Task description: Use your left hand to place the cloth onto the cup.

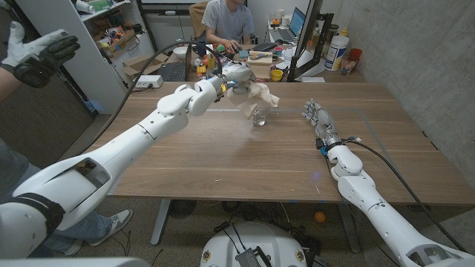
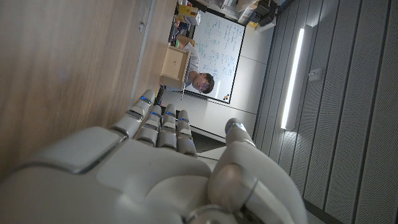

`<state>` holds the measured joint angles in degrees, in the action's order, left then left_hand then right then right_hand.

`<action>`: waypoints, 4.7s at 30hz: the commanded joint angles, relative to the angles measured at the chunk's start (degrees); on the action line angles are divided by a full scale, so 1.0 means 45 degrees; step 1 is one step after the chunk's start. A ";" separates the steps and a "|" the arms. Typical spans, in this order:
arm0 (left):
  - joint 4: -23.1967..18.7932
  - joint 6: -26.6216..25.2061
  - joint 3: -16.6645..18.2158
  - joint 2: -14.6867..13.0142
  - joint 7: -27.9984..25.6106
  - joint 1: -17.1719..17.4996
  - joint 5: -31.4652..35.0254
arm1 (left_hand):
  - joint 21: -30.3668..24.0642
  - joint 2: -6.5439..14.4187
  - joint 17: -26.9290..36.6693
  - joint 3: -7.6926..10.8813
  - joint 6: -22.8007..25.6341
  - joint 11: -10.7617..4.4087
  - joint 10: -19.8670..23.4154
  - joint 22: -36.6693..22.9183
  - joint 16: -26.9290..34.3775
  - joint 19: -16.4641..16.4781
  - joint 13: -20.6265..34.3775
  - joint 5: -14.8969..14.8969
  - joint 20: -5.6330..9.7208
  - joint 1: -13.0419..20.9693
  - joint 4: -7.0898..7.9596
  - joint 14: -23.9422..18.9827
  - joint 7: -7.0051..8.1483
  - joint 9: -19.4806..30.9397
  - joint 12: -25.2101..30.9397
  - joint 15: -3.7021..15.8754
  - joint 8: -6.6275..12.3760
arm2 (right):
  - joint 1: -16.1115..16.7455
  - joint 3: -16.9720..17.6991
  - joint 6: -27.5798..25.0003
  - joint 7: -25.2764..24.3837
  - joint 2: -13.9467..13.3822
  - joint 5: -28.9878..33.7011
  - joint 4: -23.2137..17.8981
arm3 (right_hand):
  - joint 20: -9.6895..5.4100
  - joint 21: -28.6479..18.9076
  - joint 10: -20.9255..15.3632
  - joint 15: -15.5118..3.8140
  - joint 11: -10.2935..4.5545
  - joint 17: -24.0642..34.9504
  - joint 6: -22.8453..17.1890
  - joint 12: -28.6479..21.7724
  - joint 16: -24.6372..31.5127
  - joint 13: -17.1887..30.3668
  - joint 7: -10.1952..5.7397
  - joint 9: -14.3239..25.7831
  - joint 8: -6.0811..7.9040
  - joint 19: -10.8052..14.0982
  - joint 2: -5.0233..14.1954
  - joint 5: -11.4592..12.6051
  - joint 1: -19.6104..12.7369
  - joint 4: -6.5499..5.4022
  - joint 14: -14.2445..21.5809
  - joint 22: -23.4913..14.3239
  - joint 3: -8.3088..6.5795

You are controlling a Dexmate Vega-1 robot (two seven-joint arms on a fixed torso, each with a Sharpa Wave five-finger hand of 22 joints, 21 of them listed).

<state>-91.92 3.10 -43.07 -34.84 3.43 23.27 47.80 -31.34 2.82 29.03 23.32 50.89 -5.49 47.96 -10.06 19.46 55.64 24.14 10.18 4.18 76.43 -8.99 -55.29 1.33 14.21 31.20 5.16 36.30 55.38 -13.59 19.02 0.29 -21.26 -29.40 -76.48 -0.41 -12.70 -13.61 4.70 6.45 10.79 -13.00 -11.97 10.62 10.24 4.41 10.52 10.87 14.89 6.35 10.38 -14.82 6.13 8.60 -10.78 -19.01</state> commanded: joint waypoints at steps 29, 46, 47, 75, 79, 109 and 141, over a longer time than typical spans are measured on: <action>0.5718 0.2574 -0.2490 0.2532 -0.0851 -0.3104 -0.0517 | 0.0069 0.0342 0.0352 0.0190 0.0720 -0.0572 0.0743 -0.0019 -0.0363 -0.0207 0.2532 0.0035 -0.0032 0.0163 0.0277 -0.0905 -0.0435 -0.0142 -0.0133 0.1314 0.0188 | -0.0291 0.0278 0.0826 0.0396 -0.0039 -0.0086 0.0609 | 0.0026 0.0036 -0.0106 -0.0038 -0.0016 0.0038 -0.0117 0.0013 0.0062 0.0039 -0.0063 0.0031 0.0060 0.0103 0.0001 0.0047 -0.0131 -0.0031 0.0092 -0.0076 -0.0066; 0.5689 0.2121 -0.2810 0.2536 -0.0610 -0.2967 -0.0869 | 0.0138 0.0341 0.0468 0.0162 0.0731 -0.0614 0.0744 -0.0023 -0.0523 -0.0385 0.2599 0.0039 -0.0085 0.0160 0.0275 -0.0914 -0.0426 -0.0191 -0.0218 0.1297 0.0214 | -0.0531 0.0298 0.0953 0.0681 0.0057 -0.0169 0.0950 | 0.0032 0.0039 -0.0108 -0.0038 -0.0017 0.0037 -0.0132 0.0016 0.0060 0.0039 -0.0051 0.0031 0.0060 0.0105 -0.0004 0.0046 -0.0129 -0.0030 0.0091 -0.0076 -0.0066; 0.5680 0.2099 -0.2826 0.2532 -0.0578 -0.2941 -0.0881 | 0.0134 0.0343 0.0474 0.0161 0.0744 -0.0633 0.0741 -0.0023 -0.0530 -0.0375 0.2603 0.0039 -0.0083 0.0160 0.0275 -0.0915 -0.0432 -0.0193 -0.0223 0.1297 0.0220 | -0.0552 0.0293 0.0963 0.0704 0.0073 -0.0176 0.0981 | 0.0027 0.0037 -0.0111 -0.0028 -0.0016 0.0038 -0.0134 0.0015 0.0062 0.0039 -0.0057 0.0031 0.0060 0.0109 -0.0002 0.0046 -0.0127 -0.0032 0.0094 -0.0076 -0.0066; 0.2795 0.0368 -0.2389 0.1463 0.0393 -0.1659 -0.0168 | 0.0651 -0.1107 -0.0052 -0.1125 -0.3195 -0.1278 -0.2240 -0.0004 -0.1896 -0.0283 0.2195 0.0124 -0.1203 -0.3553 0.1927 0.1037 0.1466 -0.0438 -0.2333 0.0711 -0.1349 | -0.0639 0.0193 0.0798 0.1196 0.0080 -0.0221 0.1116 | 0.0028 0.0039 -0.0117 -0.0023 -0.0038 0.0038 -0.0156 0.0018 0.0068 0.0040 -0.0072 0.0032 0.0058 0.0117 -0.0002 0.0045 -0.0126 -0.0033 0.0116 -0.0077 -0.0069; 0.2486 0.0245 -0.2203 0.1371 0.0455 -0.1503 -0.0156 | 0.0678 -0.1138 -0.0067 -0.1170 -0.3464 -0.1175 -0.2355 0.0000 -0.1844 -0.0191 0.2237 0.0149 -0.1246 -0.3727 0.2011 0.0996 0.1477 -0.0413 -0.2368 0.0667 -0.1447 | -0.0590 0.0155 0.0673 0.1160 0.0006 -0.0165 0.0931 | 0.0017 0.0036 -0.0128 -0.0027 -0.0041 0.0038 -0.0171 0.0014 0.0075 0.0040 -0.0090 0.0032 0.0063 0.0128 -0.0003 0.0045 -0.0127 -0.0032 0.0136 -0.0077 -0.0069; 0.1192 -0.0778 -0.1518 0.0966 0.1308 -0.0884 0.0120 | 0.1380 -0.1762 -0.0243 -0.1537 -0.6216 -0.0641 -0.4012 -0.0007 -0.1938 -0.0078 0.2794 0.0405 -0.1680 -0.4954 0.2495 0.1913 0.1634 -0.0087 -0.2725 0.0076 -0.2416 | -0.0240 0.0001 -0.0093 0.0630 -0.0354 0.0089 -0.0056 | 0.0031 0.0016 -0.0240 -0.0058 -0.0067 0.0040 -0.0210 -0.0019 0.0099 0.0039 -0.0096 0.0032 0.0068 0.0189 -0.0006 0.0046 -0.0122 -0.0034 0.0235 -0.0082 -0.0070; -0.0574 -0.0349 0.1716 -0.0253 -0.0224 0.1303 -0.4598 | 0.3424 -0.1392 -0.1084 -0.2357 -0.8187 0.0400 -0.6505 -0.0157 -0.1966 -0.3073 0.2296 0.0823 -0.3369 -0.7661 0.3957 0.6113 0.1122 0.0066 -0.4209 -0.1514 -0.3296 | -0.0086 -0.0244 -0.0455 0.0037 -0.0642 0.0515 -0.1315 | 0.0048 0.0027 -0.0331 -0.0057 -0.0063 0.0038 -0.0300 -0.0039 0.0080 0.0040 -0.0138 0.0032 0.0086 0.0169 -0.0005 0.0047 -0.0128 -0.0029 0.0230 -0.0087 -0.0076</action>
<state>-91.52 -0.59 -41.82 -33.66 4.86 24.64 38.21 -16.29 -3.43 24.31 13.12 14.70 -3.99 18.87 -10.55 10.40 42.44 34.64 14.02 -10.63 43.32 8.15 -28.51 6.54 14.36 12.67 -1.13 21.84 54.77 -13.93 17.78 1.65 -23.69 -28.07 -79.87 -0.20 -12.70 -14.75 4.39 6.15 10.78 -13.96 -11.97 10.62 10.27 3.91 10.52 10.87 15.10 6.35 10.38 -14.82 6.13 9.33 -11.06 -19.01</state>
